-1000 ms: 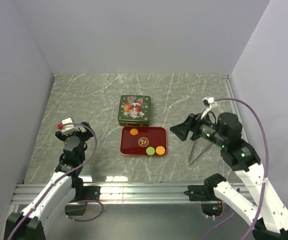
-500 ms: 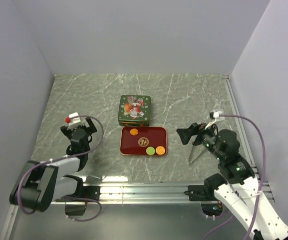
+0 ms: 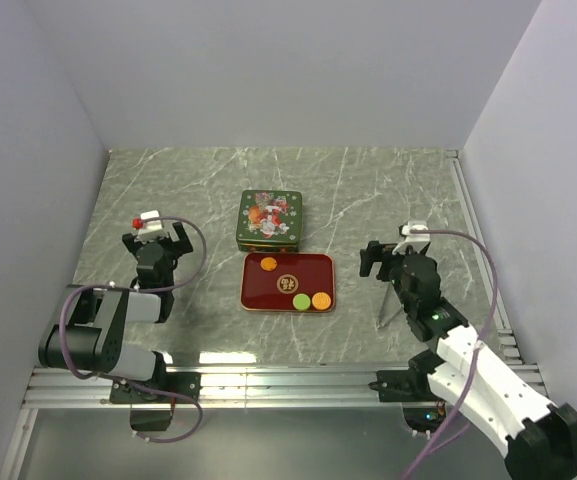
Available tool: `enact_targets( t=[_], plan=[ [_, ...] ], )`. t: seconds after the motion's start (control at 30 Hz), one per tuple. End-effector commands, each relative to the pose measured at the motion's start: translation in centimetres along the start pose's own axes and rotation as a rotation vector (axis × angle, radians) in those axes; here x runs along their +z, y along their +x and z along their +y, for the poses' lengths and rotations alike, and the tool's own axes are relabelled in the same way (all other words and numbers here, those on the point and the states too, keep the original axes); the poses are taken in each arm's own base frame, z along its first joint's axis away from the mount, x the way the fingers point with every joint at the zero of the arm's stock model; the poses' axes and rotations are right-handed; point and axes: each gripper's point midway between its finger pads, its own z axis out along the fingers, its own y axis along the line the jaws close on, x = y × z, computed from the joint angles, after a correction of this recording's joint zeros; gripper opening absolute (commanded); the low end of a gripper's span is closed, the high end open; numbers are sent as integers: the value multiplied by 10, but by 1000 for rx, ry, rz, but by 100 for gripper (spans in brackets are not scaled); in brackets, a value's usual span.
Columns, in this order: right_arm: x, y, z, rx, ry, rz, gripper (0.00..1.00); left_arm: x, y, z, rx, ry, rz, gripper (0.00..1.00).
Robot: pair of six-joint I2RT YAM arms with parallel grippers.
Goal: Pack the cookies
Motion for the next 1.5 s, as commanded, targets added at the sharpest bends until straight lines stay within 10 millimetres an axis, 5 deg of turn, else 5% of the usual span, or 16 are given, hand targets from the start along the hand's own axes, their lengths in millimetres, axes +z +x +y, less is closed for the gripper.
enact_targets(
  t=[0.0,0.13,0.27,0.47,0.6,0.77,1.47],
  plan=[
    [12,-37,-19,-129,76,-200,99,8,-32,-13,-24,63,-105,99],
    [30,-29,-37,-185,111,-196,100,5,-34,-4,-67,62,-158,99],
    [40,-40,-45,-174,107,-273,100,7,-28,-4,-66,72,-128,100],
    [53,-17,-62,-158,115,-261,100,9,-26,-4,-64,77,-111,99],
    [66,-28,-61,-188,74,-307,100,9,-26,-4,-63,78,-113,99],
    [75,-19,-100,-41,153,-278,100,9,-26,-5,-64,80,-115,99],
    [75,-19,-96,-63,149,-294,100,8,-24,-4,-63,77,-101,99]
  ],
)
